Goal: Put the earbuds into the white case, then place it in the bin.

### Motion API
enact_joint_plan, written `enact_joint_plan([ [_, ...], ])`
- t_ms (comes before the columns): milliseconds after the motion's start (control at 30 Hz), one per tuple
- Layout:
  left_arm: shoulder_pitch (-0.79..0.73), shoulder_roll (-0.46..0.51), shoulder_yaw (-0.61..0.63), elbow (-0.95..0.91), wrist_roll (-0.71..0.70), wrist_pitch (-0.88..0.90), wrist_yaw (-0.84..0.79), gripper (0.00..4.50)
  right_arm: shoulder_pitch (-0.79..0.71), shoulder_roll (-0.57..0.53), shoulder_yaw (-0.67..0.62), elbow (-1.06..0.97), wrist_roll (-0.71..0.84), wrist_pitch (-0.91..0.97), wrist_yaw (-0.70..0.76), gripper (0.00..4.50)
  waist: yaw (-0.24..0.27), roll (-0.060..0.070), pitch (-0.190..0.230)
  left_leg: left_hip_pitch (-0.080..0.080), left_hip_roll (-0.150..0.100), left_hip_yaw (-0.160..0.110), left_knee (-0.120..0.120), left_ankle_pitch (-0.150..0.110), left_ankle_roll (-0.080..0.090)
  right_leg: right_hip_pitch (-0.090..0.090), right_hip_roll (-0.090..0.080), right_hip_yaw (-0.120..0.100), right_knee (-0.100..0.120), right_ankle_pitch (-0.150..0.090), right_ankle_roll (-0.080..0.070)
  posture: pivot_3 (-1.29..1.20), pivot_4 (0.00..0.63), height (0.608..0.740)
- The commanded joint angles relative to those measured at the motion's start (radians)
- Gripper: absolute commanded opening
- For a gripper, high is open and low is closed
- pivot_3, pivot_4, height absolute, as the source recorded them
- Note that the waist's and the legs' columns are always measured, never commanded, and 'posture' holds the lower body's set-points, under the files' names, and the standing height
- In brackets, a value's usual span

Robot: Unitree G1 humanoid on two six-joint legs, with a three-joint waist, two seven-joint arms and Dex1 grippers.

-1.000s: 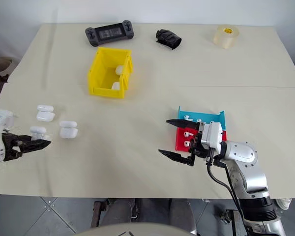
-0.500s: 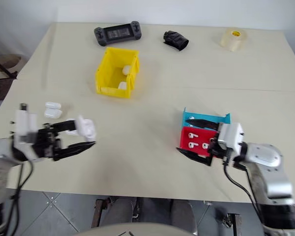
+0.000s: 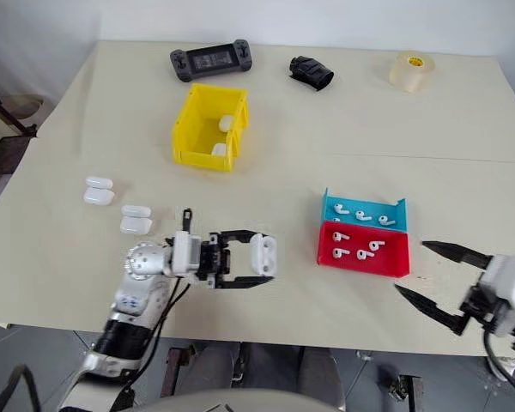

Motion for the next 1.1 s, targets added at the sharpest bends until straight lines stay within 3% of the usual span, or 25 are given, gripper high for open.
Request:
enact_joint_plan([
  [33,-0.012,-0.016,-0.032,-0.007,-0.005,-0.031,0.004,2.76,0.031,-0.038,-0.080,0.000,0.007,0.021,0.025,4.50,-0.007,0.000,0.000,0.000,0.000,0.001,0.000,0.000,0.000,0.000,0.000,0.001,0.000,0.000,0.000,0.00,0.150,0.740],
  [167,0.013,-0.014,-0.057,-0.046,-0.034,-0.012,0.002,2.76,0.045,-0.152,-0.037,-0.101,-0.039,0.192,-0.024,4.50,-0.013,0.003,-0.002,0.001,0.002,0.001,0.000,0.000,0.000,0.000,0.001,0.001,0.001,0.000,0.000,0.00,0.150,0.740],
  [300,0.027,-0.028,-0.082,-0.095,-0.065,0.035,0.018,2.76,-0.043,-0.279,0.027,-0.221,0.006,0.427,-0.111,4.50,-0.004,0.004,-0.002,0.000,0.002,0.000,0.001,0.000,0.000,0.000,0.000,0.001,0.001,0.000,0.000,0.00,0.150,0.740],
  [433,0.033,-0.065,-0.107,-0.095,-0.086,0.065,0.029,2.76,-0.186,-0.444,0.194,-0.299,0.007,0.613,-0.159,4.50,0.004,0.004,-0.002,-0.002,0.000,-0.003,0.004,0.000,0.001,0.000,-0.001,0.000,0.000,0.000,0.000,0.00,0.150,0.740],
  [533,-0.011,-0.072,-0.088,-0.105,-0.084,0.104,0.079,2.76,-0.335,-0.522,0.375,-0.305,-0.037,0.643,-0.177,4.50,0.006,0.003,-0.002,-0.004,-0.001,-0.005,0.004,0.000,0.001,-0.001,-0.001,-0.001,-0.001,0.000,0.001,0.00,0.150,0.740],
  [767,-0.026,0.034,-0.069,-0.245,-0.130,0.216,0.060,2.76,-0.643,-0.511,0.728,-0.250,-0.190,0.654,-0.176,4.50,-0.007,0.003,-0.001,-0.005,-0.001,-0.004,0.003,-0.001,0.001,-0.003,-0.001,-0.002,-0.001,0.000,0.001,0.00,0.150,0.740],
  [1100,-0.050,0.072,-0.060,-0.266,-0.152,0.249,0.047,2.76,-0.838,-0.430,0.954,-0.189,-0.345,0.685,-0.141,4.50,-0.005,0.003,-0.001,-0.006,-0.001,-0.005,0.003,-0.001,0.001,-0.004,-0.001,-0.001,0.000,0.000,0.001,0.00,0.150,0.740],
])
